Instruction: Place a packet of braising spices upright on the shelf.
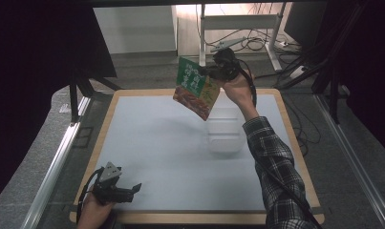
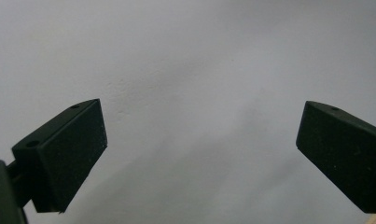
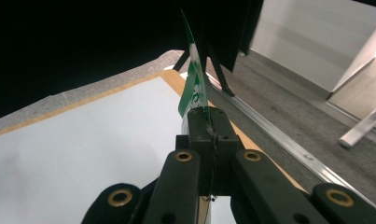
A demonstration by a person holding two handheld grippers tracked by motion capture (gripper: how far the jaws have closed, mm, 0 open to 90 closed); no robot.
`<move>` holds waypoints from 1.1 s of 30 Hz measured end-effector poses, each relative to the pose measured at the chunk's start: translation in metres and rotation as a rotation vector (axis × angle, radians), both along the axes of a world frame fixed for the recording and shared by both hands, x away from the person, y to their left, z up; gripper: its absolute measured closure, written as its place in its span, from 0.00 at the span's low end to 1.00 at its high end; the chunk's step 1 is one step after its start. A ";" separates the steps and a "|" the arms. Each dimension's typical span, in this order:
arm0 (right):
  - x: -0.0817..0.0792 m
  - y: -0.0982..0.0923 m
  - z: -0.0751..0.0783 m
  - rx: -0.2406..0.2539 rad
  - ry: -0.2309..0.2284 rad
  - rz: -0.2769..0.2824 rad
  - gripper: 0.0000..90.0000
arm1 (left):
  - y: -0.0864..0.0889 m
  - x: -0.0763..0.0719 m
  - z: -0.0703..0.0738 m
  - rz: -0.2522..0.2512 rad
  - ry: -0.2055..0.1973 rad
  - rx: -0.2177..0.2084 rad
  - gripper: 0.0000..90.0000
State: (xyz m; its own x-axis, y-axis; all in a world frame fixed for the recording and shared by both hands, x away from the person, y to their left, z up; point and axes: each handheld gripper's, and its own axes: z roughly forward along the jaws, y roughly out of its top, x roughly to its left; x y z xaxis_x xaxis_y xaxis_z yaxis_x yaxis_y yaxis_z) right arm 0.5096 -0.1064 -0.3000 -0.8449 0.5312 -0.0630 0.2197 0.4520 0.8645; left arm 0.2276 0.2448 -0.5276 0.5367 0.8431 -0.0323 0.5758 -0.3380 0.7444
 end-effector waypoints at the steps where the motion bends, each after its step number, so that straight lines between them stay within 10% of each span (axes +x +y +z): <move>1: 0.000 -0.003 0.001 0.000 0.000 -0.003 0.99 | 0.000 0.000 0.000 0.000 0.000 0.000 0.02; 33: -0.008 -0.081 -0.010 -0.042 0.069 -0.087 0.99 | 0.001 0.000 0.001 0.011 0.000 -0.005 0.02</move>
